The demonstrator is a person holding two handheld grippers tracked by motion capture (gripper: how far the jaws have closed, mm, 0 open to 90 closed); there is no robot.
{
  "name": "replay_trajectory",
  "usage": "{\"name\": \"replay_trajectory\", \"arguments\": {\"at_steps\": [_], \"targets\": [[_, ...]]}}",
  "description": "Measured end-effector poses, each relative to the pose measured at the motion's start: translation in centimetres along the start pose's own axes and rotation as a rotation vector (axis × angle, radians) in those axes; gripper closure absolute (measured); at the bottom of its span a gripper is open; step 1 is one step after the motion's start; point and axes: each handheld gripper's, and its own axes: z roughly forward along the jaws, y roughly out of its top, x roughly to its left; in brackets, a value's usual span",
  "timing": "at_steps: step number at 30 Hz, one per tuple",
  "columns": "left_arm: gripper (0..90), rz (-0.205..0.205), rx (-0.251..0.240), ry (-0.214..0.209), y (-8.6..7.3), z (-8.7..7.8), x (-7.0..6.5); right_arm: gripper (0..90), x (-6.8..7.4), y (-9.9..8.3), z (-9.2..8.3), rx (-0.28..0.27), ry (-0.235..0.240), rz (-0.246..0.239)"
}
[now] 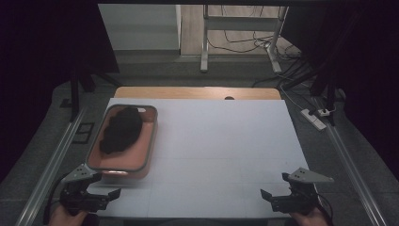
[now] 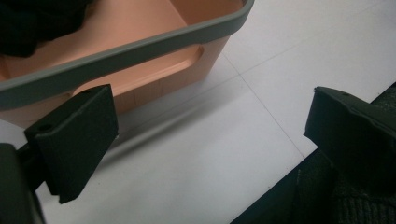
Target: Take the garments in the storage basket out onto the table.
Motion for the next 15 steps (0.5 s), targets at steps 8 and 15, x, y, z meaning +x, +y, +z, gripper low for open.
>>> {"name": "replay_trajectory", "arguments": {"at_steps": [8, 15], "targets": [[4.0, 0.002, 0.019, 0.010, 0.09, 0.17, -0.14, 0.8, -0.01, 0.01, 0.09, 0.007, 0.013, -0.006], [4.2, -0.011, 0.026, 0.007, 0.11, 0.22, 0.01, 0.8, -0.15, 0.01, 0.09, 0.008, 0.029, 0.005]]}}
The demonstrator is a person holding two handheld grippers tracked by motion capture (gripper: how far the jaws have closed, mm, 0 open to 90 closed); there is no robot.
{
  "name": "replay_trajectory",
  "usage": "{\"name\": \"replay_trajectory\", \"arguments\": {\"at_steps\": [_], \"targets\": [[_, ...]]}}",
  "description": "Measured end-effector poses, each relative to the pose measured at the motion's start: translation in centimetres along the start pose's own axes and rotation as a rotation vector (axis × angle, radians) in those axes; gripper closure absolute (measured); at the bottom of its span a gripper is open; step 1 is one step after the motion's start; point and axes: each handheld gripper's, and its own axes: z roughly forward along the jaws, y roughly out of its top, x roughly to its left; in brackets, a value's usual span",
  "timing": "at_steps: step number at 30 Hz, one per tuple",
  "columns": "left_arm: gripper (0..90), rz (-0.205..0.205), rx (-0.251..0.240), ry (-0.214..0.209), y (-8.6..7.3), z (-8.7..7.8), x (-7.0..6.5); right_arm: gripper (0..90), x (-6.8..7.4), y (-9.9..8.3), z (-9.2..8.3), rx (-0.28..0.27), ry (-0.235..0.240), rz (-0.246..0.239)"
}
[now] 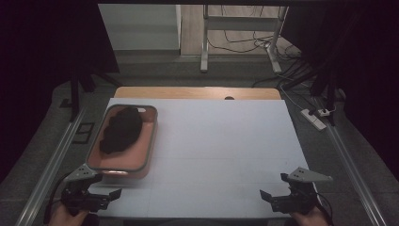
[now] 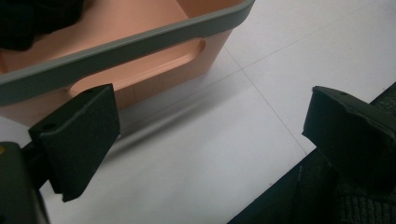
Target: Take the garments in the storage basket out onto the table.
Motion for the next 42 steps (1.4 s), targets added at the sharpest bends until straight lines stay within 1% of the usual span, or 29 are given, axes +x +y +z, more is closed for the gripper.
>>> {"name": "replay_trajectory", "arguments": {"at_steps": [5, 12, 15, 17, 22, 24, 26, 28, 30, 32, 34, 42], "targets": [[2.8, -0.012, -0.002, 0.000, 0.0, 0.0, 0.2, 0.7, -0.1, 0.0, 0.0, 0.002, 0.000, 0.004], [0.9, -0.011, -0.006, -0.010, 0.1, -0.1, 0.2, 0.7, -0.1, 0.0, 0.0, 0.002, 0.000, 0.011], [0.9, -0.016, 0.010, -0.012, 0.2, -0.1, 0.2, 0.7, -0.1, 0.0, 0.0, 0.002, 0.002, 0.015], [1.0, -0.010, 0.017, -0.009, 0.4, -0.1, 0.1, 0.7, -0.1, 0.0, 0.0, 0.003, 0.004, 0.015], [1.0, 0.002, -0.004, -0.007, 0.9, -0.4, 0.4, 0.7, -0.1, 0.0, 0.0, 0.001, 0.011, 0.008], [1.0, 0.002, -0.005, -0.003, 1.1, -0.4, 0.5, 0.7, -0.1, 0.0, 0.0, 0.001, 0.013, 0.007], [1.0, 0.023, -0.010, -0.007, 1.3, -0.3, 0.6, 0.7, -0.2, 0.0, 0.0, 0.001, 0.018, 0.009], [0.9, 0.031, -0.001, 0.000, 1.5, -0.2, 0.6, 0.8, -0.2, 0.0, -0.1, 0.004, 0.018, 0.009], [0.0, 0.034, -0.006, 0.012, 1.8, -0.2, 0.6, 0.7, -0.2, 0.0, -0.1, 0.003, 0.019, 0.009], [0.0, 0.039, -0.007, 0.002, 2.0, -0.2, 0.7, 0.7, -0.2, 0.0, -0.1, 0.000, 0.022, 0.008], [0.0, 0.038, -0.011, 0.002, 2.2, -0.1, 0.8, 0.8, -0.1, 0.0, 0.0, 0.000, 0.020, 0.003], [0.0, 0.040, -0.057, -0.024, 3.4, -0.1, 1.1, 0.7, -0.1, 0.1, 0.1, 0.015, 0.025, 0.003]]}}
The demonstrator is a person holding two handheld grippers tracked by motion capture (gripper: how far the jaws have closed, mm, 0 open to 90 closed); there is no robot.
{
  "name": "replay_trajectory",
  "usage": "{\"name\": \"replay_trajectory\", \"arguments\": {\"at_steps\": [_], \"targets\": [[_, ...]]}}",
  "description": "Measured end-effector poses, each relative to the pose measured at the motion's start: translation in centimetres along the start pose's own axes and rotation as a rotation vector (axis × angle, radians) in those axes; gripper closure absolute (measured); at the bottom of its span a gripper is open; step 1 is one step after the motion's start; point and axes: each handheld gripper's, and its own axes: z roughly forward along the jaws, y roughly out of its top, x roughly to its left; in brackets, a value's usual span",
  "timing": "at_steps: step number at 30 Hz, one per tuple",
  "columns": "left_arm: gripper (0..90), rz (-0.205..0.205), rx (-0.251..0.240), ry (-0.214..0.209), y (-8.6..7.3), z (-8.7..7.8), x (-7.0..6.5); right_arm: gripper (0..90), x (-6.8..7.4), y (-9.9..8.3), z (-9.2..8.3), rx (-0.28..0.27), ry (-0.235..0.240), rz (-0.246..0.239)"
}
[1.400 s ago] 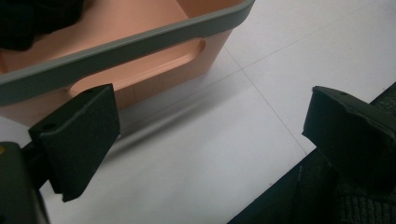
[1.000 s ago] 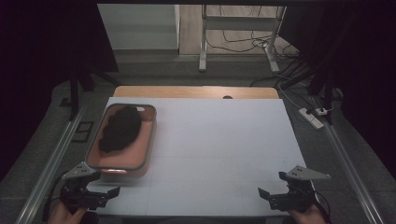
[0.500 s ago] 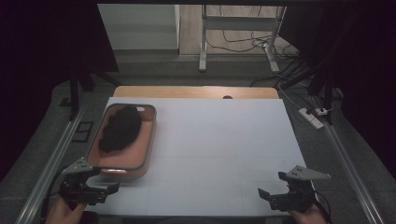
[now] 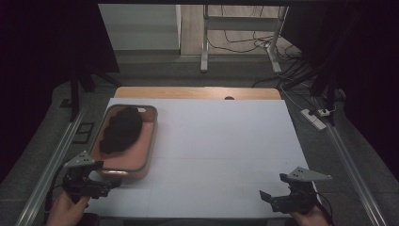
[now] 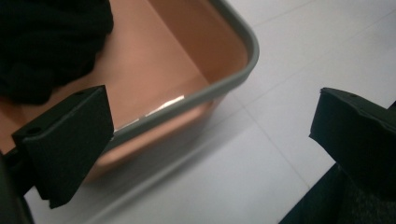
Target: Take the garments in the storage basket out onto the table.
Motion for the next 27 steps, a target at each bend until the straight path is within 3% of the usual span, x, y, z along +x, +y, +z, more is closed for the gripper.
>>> {"name": "replay_trajectory", "arguments": {"at_steps": [4, 10, 19, 27], "targets": [[0.0, -0.013, -0.018, -0.011, 0.8, 0.2, 0.5, 0.7, 0.0, 0.0, 0.0, 0.000, 0.000, 0.000], [0.0, 0.009, -0.003, 0.009, 1.8, 0.7, 0.9, 0.7, -0.2, 0.0, -0.1, -0.005, 0.011, 0.013], [0.0, -0.002, 0.001, 0.008, 3.1, 1.6, 1.8, 0.7, -0.1, 0.0, 0.0, 0.001, 0.013, 0.009], [0.0, 0.005, 0.011, 0.033, 4.3, 2.2, 3.0, 0.7, 0.0, 0.0, 0.1, 0.012, 0.000, 0.003]]}}
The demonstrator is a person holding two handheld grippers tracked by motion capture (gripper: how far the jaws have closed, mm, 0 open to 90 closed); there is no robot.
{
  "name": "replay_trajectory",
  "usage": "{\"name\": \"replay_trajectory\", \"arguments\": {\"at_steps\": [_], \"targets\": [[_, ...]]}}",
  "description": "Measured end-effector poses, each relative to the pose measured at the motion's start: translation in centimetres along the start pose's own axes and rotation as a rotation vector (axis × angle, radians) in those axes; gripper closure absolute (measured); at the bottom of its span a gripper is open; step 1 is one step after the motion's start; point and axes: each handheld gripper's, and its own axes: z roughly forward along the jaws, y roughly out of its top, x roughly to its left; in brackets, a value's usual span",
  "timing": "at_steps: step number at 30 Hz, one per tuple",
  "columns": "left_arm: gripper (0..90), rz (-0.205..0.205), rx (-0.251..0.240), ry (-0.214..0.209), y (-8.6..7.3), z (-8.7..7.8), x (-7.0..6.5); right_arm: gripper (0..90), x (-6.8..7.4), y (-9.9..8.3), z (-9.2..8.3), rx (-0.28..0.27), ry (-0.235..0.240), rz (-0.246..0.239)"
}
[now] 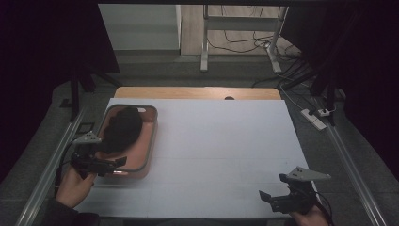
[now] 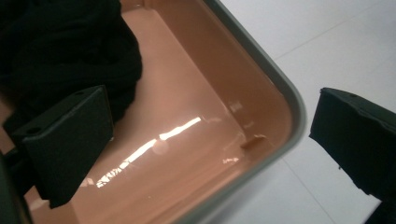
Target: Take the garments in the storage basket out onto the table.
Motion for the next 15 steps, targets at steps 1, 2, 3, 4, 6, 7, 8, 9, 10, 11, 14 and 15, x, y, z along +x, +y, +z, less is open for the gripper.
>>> {"name": "replay_trajectory", "arguments": {"at_steps": [1, 2, 3, 4, 6, 7, 8, 9, 10, 11, 14, 15], "targets": [[0.0, 0.001, 0.001, 0.005, 0.2, 0.1, 0.1, 0.7, 0.0, 0.0, 0.0, 0.001, 0.000, 0.000], [0.0, 0.004, 0.005, 0.007, 0.4, 0.3, 0.3, 0.7, 0.0, 0.0, 0.0, 0.004, 0.000, -0.002], [0.0, 0.005, 0.008, 0.006, 0.6, 0.4, 0.4, 0.7, 0.0, 0.0, 0.0, 0.007, -0.001, -0.004], [0.0, 0.001, 0.012, 0.004, 0.7, 0.6, 0.6, 0.7, 0.1, 0.0, 0.0, 0.008, -0.002, -0.005], [0.0, -0.002, 0.023, 0.006, 1.1, 0.9, 0.9, 0.7, 0.1, 0.0, 0.1, 0.007, -0.002, -0.010], [0.0, -0.007, 0.025, 0.004, 1.3, 1.1, 1.1, 0.5, 0.1, 0.0, 0.1, 0.007, -0.003, -0.011], [0.0, -0.010, 0.028, 0.006, 1.5, 1.3, 1.2, 0.0, 0.1, 0.0, 0.1, 0.007, -0.002, -0.011], [0.0, -0.014, 0.029, 0.012, 1.7, 1.5, 1.4, 0.0, 0.1, 0.0, 0.1, 0.007, -0.001, -0.011], [0.0, -0.013, 0.030, 0.017, 1.9, 1.8, 1.5, 0.0, 0.1, 0.0, 0.1, 0.006, 0.001, -0.011], [0.0, -0.011, 0.035, 0.018, 2.1, 2.0, 1.6, 0.0, 0.1, 0.0, 0.1, 0.006, 0.001, -0.011], [0.0, -0.014, 0.038, 0.021, 2.7, 2.6, 2.0, 0.0, 0.1, 0.0, 0.1, 0.008, 0.002, -0.010], [0.0, -0.014, 0.038, 0.016, 2.9, 2.7, 2.2, 0.0, 0.0, 0.0, 0.1, 0.008, 0.003, -0.012]]}}
